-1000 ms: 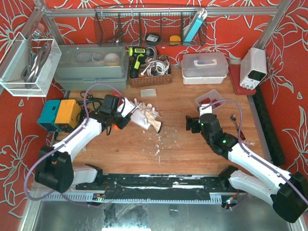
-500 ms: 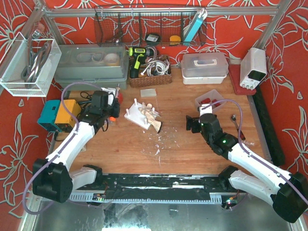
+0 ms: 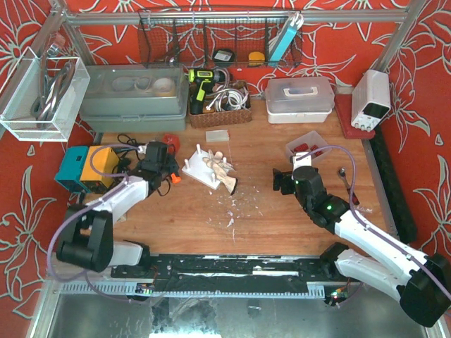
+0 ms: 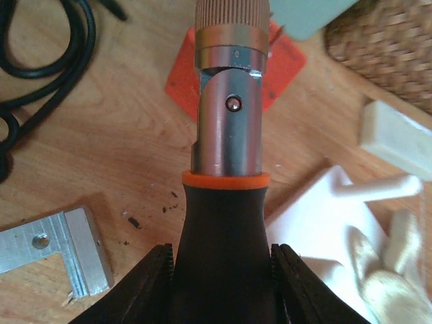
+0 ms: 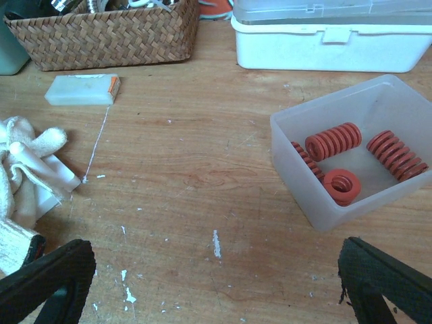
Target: Install the large spring
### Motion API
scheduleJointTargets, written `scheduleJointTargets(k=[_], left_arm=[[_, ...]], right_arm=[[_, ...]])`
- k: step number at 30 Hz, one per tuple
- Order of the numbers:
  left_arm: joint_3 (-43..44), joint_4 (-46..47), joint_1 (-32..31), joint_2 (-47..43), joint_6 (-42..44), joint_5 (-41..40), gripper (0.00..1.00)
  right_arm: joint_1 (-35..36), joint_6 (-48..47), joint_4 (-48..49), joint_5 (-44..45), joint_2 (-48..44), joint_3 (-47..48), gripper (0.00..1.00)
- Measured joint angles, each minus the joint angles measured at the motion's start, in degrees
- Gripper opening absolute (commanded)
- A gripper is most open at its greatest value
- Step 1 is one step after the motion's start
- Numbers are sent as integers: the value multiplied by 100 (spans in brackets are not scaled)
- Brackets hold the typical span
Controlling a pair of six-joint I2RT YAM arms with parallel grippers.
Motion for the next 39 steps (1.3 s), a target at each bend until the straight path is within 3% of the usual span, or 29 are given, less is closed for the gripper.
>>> scheduleJointTargets(k=[7,13,19,25,30,39], left_arm=[[280,-24,116,868,-376,-317,0],[278,83,337,1123,-376,-328,11],[264,221,498,1467,-367,-83,27],[271,275,555,1628,-328,-4,53],[396,258,557,1585,-234,-81,64],[452,90,557,356,372,28,82]], right_arm=[[0,0,-7,9,-20,0,99],[0,0,-7,9,-17,0,99],[0,0,-7,9,-17,0,99],[0,0,-7,9,-17,0,99],[0,-2,-4,0,35,2,99],[0,-2,0,-173,243,2,99]])
